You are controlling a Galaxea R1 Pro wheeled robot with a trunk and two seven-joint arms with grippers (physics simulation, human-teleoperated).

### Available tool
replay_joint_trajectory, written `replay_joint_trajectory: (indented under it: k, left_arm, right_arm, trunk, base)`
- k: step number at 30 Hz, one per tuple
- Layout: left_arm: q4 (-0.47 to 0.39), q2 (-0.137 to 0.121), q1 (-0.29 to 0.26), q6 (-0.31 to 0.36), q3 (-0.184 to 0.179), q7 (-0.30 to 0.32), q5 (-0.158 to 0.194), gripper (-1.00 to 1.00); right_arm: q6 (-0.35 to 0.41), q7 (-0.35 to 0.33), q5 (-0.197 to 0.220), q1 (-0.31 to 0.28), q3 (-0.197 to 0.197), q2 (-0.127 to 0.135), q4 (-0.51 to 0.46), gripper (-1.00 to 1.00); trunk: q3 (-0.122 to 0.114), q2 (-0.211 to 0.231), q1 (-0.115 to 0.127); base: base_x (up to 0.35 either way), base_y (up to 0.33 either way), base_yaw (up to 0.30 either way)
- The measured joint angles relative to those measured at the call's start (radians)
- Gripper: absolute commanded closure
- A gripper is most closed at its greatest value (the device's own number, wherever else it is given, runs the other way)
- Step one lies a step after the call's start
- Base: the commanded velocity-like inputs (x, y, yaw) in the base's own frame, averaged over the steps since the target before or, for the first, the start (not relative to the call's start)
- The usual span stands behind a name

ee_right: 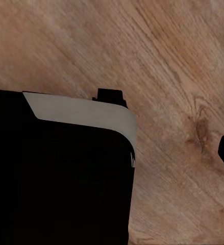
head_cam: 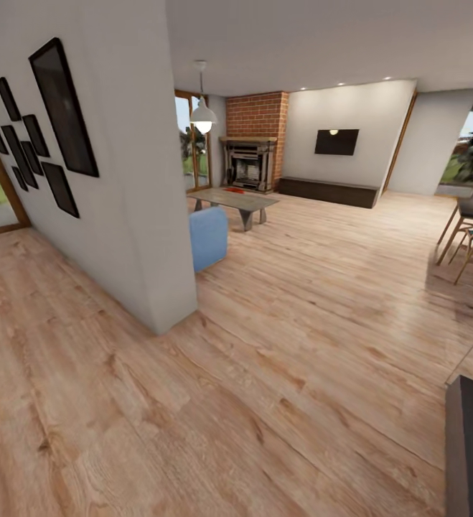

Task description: Move the two storage containers from the living room to the garage. In the garage, place one container on the floor and stack the other container on top of it (either order is fine).

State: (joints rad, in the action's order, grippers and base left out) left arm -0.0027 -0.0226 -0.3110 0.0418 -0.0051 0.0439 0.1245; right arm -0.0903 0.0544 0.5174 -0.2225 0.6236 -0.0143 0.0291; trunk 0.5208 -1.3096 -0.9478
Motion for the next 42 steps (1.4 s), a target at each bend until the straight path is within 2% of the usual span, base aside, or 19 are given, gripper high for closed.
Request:
replay_joint_trajectory:
  k: [9,33,42]
  left_arm:
    - [0.000,0.000,0.000,0.000,0.000,0.000,0.000,-1.00]
    - [0.000,0.000,0.000,0.000,0.000,0.000,0.000,-1.00]
    - [0.000,0.000,0.000,0.000,0.000,0.000,0.000,-1.00]
  right_arm:
    - [0.000,0.000,0.000,0.000,0.000,0.000,0.000,-1.00]
    - [0.000,0.000,0.000,0.000,0.000,0.000,0.000,-1.00]
    - [-0.001,0.000,0.003,0.000,0.000,0.000,0.000,-1.00]
  trunk:
    - [0.000,0.000,0.000]
    - [0.000,0.000,0.000]
    - [-0.001,0.000,0.000]
  base:
    - [0.320,0.000,-0.214]
    - [0.320,0.000,-0.005]
    - [0.320,0.000,-0.182]
